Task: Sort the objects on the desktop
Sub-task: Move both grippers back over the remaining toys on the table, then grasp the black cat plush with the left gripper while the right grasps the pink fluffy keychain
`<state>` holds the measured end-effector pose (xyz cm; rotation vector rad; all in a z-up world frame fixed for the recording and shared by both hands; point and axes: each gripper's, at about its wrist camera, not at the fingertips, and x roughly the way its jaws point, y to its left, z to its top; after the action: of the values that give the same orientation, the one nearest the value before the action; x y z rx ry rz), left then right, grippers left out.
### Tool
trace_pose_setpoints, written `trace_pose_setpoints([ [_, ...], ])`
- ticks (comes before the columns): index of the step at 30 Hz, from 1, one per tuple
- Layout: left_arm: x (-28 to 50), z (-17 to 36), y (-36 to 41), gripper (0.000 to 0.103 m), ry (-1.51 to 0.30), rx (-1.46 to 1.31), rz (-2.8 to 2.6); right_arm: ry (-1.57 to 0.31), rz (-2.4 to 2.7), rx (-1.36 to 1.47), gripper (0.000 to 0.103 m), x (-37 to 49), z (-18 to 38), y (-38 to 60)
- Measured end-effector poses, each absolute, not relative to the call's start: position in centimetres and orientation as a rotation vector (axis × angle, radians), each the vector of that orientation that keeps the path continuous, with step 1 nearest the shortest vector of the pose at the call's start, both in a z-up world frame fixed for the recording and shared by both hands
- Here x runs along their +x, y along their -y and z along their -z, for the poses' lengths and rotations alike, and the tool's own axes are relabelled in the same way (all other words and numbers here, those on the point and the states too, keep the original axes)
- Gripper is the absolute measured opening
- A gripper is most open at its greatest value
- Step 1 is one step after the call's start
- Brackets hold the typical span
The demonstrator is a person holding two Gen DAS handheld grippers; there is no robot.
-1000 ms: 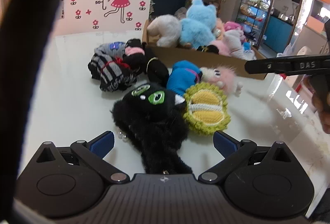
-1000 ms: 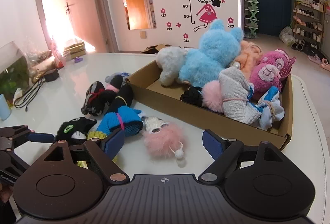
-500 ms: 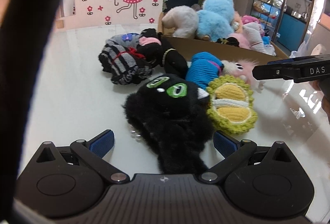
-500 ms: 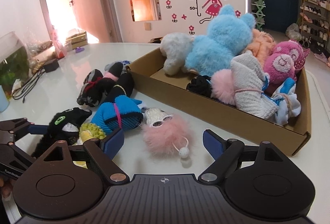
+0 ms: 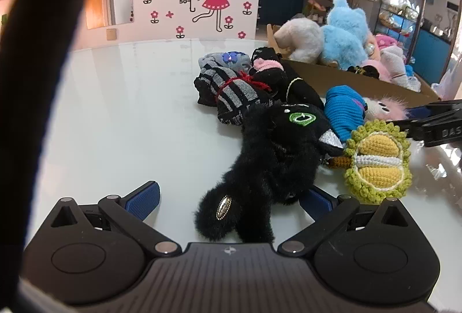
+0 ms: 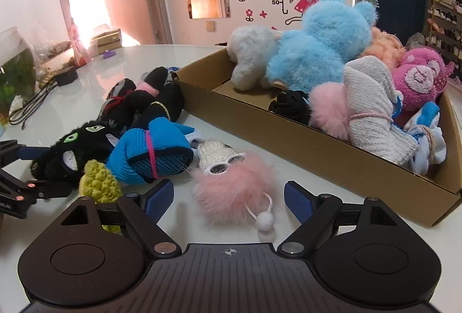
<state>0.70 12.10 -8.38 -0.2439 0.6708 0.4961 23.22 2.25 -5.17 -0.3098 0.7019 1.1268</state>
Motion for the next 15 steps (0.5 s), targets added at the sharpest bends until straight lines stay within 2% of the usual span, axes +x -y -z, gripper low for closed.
trace_pose_setpoints([
  [9, 1.5, 7.6, -11.2, 0.102, -0.636, 0.008, -0.341, -0.695, -1.136, -0.302, 0.091, 23.4, 5.9, -2.6],
  [15, 3.1, 8.1, -11.7, 0.103, -0.716, -0.002, -0.229, -0.68, -1.154, -0.309, 0.099, 23.4, 6.2, -2.8],
])
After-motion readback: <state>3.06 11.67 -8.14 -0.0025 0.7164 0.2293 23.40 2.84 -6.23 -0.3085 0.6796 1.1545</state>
